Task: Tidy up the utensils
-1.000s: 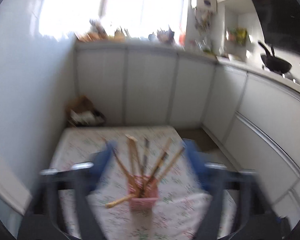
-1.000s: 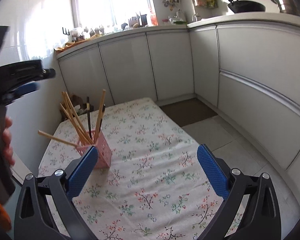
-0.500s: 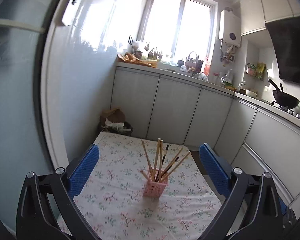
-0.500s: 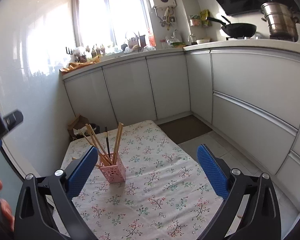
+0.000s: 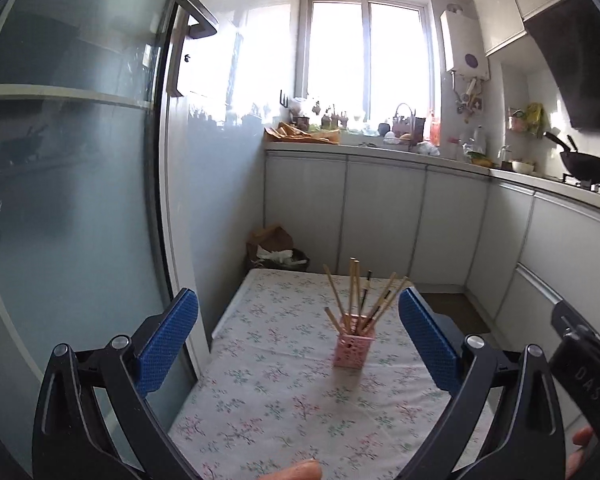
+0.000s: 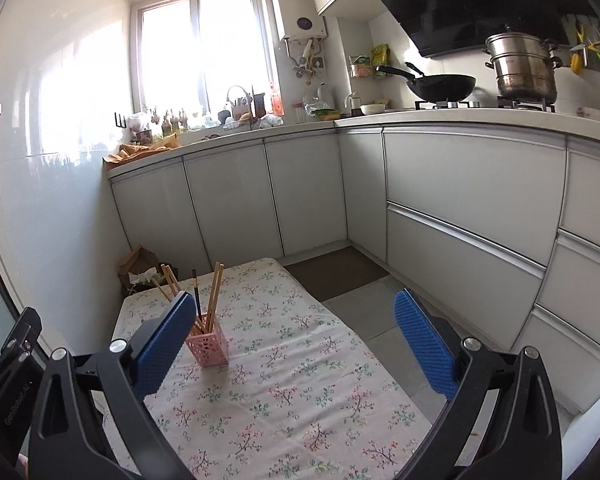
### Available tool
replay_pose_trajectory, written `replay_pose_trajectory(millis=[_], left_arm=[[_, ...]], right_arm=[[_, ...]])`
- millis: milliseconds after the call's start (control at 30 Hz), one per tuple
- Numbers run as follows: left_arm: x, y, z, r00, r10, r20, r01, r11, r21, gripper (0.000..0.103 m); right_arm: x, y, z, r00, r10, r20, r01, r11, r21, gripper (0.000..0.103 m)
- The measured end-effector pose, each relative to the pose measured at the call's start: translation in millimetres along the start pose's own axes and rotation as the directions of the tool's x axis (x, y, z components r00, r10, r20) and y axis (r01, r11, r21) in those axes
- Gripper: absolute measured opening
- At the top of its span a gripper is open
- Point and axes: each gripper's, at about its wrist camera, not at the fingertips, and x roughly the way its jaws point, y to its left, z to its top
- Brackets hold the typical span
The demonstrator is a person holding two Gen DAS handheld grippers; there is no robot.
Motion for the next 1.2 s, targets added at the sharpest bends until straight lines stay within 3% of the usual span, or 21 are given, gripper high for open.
replay_pose_trajectory(millis=[200, 400, 1200], left_arm=[[-17, -5, -4, 0.998, -0.041, -0.042, 0.041, 0.999, 0.003, 0.096], [-33, -2, -8, 0.998, -0.05, -0.03, 0.049, 0.998, -0.027, 0.096], [-38, -3, -11, 0.996, -0.038, -0.078, 0.037, 0.999, -0.012, 0.096]], right_arm=[[-26, -15, -2, 1.0, -0.018, 0.01, 0.018, 1.0, 0.014, 0.097], [-42, -25, -6, 0.999, -0.047, 0.028, 0.046, 0.998, 0.029, 0.097], [-54, -30, -11, 1.0, 0.01, -0.007, -0.01, 1.0, 0.019, 0.097]])
